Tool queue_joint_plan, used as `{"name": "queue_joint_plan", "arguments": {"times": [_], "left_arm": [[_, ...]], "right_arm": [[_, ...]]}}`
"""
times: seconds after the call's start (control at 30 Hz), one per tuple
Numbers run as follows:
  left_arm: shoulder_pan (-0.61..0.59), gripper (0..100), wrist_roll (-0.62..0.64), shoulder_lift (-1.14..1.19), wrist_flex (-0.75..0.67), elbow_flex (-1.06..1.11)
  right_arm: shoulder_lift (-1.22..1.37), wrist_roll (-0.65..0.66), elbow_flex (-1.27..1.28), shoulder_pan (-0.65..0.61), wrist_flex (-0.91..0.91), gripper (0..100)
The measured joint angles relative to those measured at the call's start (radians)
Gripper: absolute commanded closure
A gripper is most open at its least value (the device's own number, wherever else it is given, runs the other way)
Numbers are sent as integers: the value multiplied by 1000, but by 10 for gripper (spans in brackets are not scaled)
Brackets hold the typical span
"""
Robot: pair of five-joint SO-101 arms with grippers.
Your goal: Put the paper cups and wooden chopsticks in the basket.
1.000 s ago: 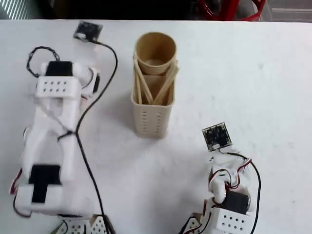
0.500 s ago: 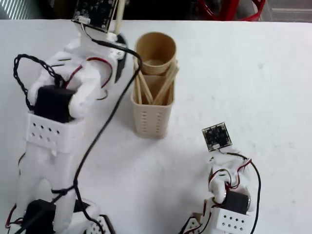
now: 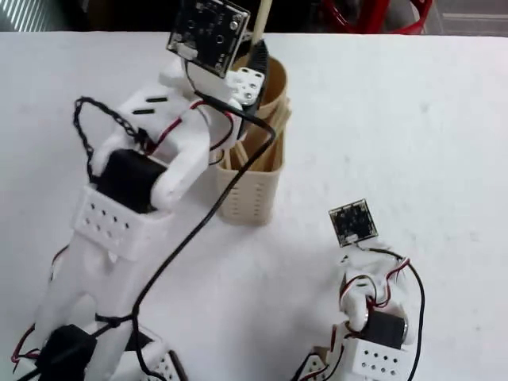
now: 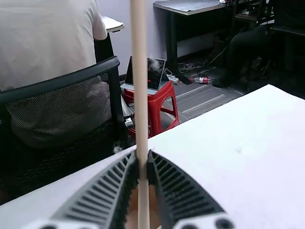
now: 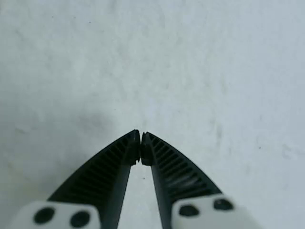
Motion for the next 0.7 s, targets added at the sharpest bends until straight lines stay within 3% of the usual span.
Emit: {"name": "queue_joint_plan", "arguments": {"times": [0.27,0.43,0.7], "left_arm": [[25,973,2,-2,-57,64],[26,880,2,-2,-58,74],[28,884,2,-2,-55,74]], "right_arm": [[0,0,0,0,0,981],[0,0,0,0,0,981],[0,0,0,0,0,981]]}}
